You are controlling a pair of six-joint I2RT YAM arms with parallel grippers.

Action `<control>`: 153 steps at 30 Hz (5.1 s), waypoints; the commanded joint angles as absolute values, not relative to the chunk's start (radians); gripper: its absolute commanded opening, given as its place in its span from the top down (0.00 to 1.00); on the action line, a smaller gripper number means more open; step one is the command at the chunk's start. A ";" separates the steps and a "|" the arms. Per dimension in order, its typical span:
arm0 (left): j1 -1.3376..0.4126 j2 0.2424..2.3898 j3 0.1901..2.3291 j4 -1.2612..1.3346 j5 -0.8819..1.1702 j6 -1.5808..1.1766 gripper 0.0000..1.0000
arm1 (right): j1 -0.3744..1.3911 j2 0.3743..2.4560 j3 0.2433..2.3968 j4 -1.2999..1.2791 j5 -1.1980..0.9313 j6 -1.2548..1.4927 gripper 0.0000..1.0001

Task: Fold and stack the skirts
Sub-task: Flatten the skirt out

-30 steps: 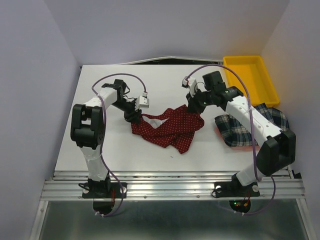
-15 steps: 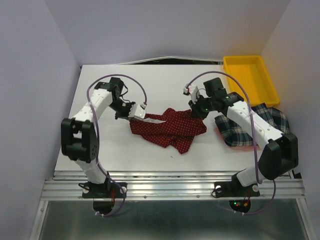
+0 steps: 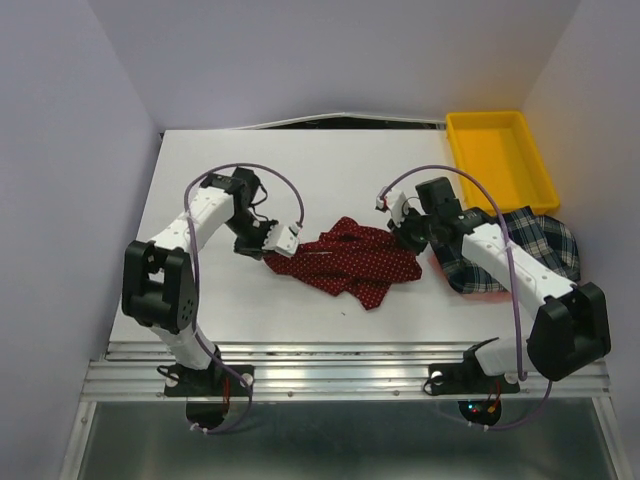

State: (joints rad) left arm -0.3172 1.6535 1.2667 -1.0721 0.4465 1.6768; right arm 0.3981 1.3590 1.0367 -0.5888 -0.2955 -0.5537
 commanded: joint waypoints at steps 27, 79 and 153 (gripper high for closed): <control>-0.107 1.824 1.460 -0.835 0.954 1.264 0.22 | 0.387 1.304 0.988 -0.506 -0.296 -0.520 0.99; -0.294 1.126 1.367 -0.098 0.167 0.618 1.00 | 0.314 1.264 1.344 -0.089 -0.197 -0.379 0.99; -0.295 1.117 0.982 -0.423 0.486 0.612 1.00 | 0.336 1.557 1.126 -0.607 -0.842 -0.265 0.45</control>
